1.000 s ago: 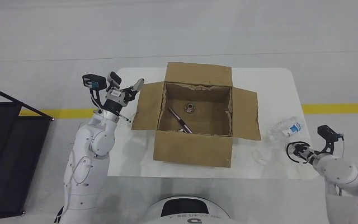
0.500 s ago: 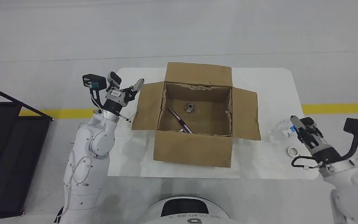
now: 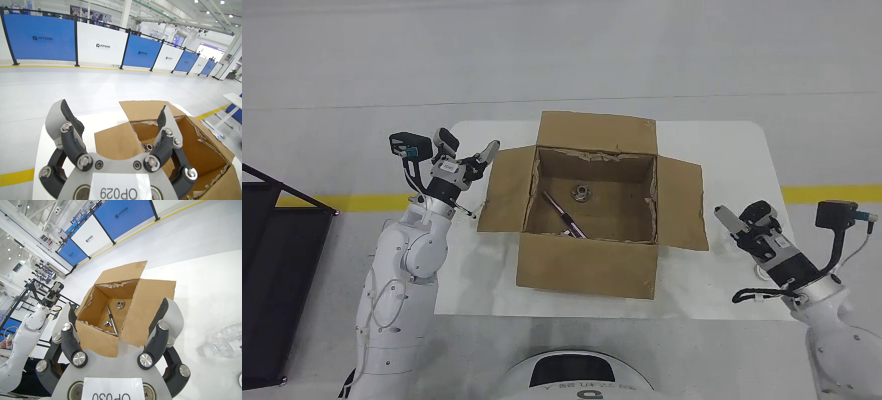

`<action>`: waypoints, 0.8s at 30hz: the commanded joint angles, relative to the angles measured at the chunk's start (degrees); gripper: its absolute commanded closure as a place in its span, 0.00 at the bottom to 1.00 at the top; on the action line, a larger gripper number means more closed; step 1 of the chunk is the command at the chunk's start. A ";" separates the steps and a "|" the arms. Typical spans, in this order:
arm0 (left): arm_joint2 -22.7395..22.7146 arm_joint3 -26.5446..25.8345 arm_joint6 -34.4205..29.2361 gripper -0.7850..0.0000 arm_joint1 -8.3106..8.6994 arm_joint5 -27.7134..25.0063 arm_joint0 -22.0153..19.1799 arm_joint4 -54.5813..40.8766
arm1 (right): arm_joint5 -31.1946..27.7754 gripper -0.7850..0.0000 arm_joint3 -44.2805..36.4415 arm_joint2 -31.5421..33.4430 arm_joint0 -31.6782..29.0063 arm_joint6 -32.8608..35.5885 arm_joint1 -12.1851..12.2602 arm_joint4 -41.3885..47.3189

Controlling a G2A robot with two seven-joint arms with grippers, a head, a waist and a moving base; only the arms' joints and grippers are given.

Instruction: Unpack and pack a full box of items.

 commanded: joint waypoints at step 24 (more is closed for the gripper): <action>0.00 0.00 0.00 0.00 0.00 0.00 0.00 -0.01 | 16.47 0.00 36.42 -70.18 66.97 37.36 -4.51 -45.98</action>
